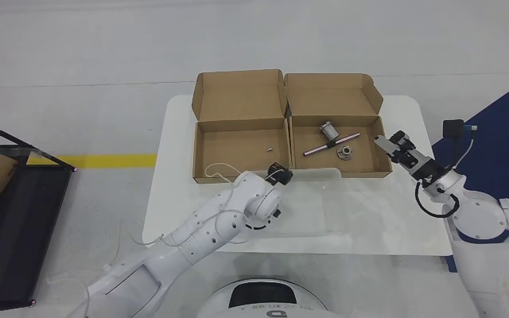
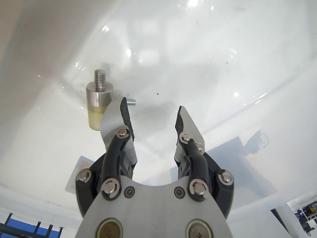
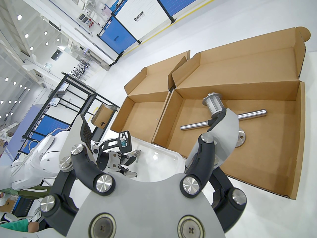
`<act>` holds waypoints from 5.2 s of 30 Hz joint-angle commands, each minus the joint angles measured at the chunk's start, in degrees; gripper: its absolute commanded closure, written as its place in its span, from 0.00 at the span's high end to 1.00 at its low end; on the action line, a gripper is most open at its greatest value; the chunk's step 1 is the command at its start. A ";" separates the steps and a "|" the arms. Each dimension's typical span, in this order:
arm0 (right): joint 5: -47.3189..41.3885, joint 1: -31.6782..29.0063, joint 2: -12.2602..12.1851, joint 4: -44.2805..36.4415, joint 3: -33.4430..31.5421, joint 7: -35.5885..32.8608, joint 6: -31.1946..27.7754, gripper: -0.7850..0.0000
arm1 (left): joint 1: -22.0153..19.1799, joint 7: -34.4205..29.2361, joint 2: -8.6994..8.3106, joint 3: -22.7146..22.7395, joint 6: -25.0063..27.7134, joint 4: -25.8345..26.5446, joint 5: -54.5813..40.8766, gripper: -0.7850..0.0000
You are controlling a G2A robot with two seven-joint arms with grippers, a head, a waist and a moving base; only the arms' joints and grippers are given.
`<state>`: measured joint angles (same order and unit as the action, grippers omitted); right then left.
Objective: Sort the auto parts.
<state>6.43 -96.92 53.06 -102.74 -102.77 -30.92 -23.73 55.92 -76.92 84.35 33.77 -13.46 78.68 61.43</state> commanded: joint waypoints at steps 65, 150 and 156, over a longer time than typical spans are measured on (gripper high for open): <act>0.00 0.00 0.00 0.00 0.00 0.00 0.00 1.00 | 0.91 -0.37 1.23 2.49 4.42 -0.99 -2.40 0.41; 0.00 0.00 0.00 0.00 0.00 0.00 0.00 1.00 | -2.28 8.81 5.27 -0.01 6.37 -8.32 -4.48 0.37; 0.00 0.00 0.00 0.00 0.00 0.00 0.00 1.00 | -3.01 8.32 6.00 -0.45 5.80 -10.29 -5.15 0.22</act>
<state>6.43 -96.92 53.06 -102.74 -102.77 -30.92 -23.73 53.02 -68.64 90.20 33.40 -7.64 68.81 56.54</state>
